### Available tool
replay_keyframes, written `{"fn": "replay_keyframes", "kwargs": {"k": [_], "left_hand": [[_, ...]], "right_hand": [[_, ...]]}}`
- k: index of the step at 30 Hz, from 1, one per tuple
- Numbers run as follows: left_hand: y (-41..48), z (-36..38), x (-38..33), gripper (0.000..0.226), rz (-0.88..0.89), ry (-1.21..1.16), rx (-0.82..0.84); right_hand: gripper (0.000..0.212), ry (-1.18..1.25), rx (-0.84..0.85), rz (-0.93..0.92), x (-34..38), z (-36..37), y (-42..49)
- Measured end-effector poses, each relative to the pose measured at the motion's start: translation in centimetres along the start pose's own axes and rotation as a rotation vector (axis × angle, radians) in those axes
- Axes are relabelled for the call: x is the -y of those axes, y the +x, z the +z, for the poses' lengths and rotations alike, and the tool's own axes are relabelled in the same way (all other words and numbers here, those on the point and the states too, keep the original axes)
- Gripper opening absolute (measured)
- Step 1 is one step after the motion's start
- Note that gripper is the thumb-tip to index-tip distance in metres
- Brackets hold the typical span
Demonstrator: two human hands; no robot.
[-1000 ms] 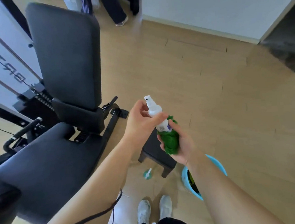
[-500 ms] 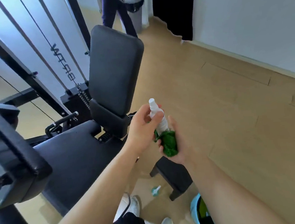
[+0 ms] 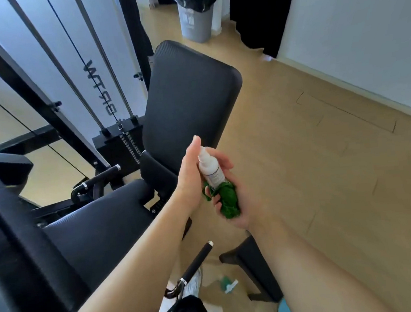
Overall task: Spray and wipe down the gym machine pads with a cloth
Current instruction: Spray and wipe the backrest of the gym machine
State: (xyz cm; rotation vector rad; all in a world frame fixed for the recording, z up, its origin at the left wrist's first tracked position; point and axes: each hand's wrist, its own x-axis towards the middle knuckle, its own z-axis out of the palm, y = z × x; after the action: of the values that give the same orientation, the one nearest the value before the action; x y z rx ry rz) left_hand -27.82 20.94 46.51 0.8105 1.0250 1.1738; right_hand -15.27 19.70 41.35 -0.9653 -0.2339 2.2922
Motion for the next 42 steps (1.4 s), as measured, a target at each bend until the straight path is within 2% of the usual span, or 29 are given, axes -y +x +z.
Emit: {"fn": "replay_keyframes", "kwargs": {"k": [4, 7, 9, 12, 13, 16, 23, 28, 32, 36, 39, 42], "left_hand": [[4.7, -3.3, -0.2, 0.077, -0.011, -0.043, -0.035], [7.8, -4.6, -0.5, 0.071, 0.006, -0.046, -0.077], [9.8, -5.5, -1.2, 0.069, -0.013, -0.043, -0.132], [12.4, -6.6, -1.9, 0.069, -0.058, 0.080, -0.155], [13.1, -6.8, -2.0, 0.069, -0.082, 0.136, -0.143], [14.8, -7.1, -2.0, 0.074, -0.114, 0.261, -0.105], [18.1, -7.8, -2.8, 0.073, -0.133, 0.330, -0.119], [19.7, -9.1, -2.8, 0.067, -0.130, 0.378, -0.064], [19.9, -10.2, -2.6, 0.083, -0.103, 0.355, -0.087], [20.3, -11.6, -2.6, 0.087, -0.099, 0.358, -0.057], [20.5, -12.3, -2.7, 0.088, -0.096, 0.348, -0.057], [21.0, -12.9, -3.0, 0.084, -0.089, 0.343, -0.100]], "right_hand": [[0.048, 0.020, -0.084, -0.032, 0.9, 3.2, 4.5], [0.043, -0.031, -0.163, -0.120, 2.1, 5.1, 7.4], [0.044, -0.221, -0.349, -0.255, 2.9, 5.8, 9.2], [0.015, -0.514, -0.820, -0.571, 4.6, 6.0, 10.0], [0.009, -0.556, -0.884, -0.667, 5.4, 6.1, 9.8], [0.011, -0.702, -0.975, -0.859, 7.6, 6.2, 9.0], [0.012, -0.994, -1.000, -1.060, 12.4, 7.1, 8.9], [0.039, -1.275, -0.978, -1.232, 15.3, 8.4, 9.8], [0.049, -1.675, -0.934, -1.340, 18.2, 10.0, 12.1], [0.054, -2.254, -0.995, -1.209, 20.7, 9.9, 16.5], [0.049, -2.637, -0.828, -1.102, 19.4, 8.0, 19.1], [0.056, -2.947, -0.403, -1.069, 16.2, 4.2, 18.8]]}}
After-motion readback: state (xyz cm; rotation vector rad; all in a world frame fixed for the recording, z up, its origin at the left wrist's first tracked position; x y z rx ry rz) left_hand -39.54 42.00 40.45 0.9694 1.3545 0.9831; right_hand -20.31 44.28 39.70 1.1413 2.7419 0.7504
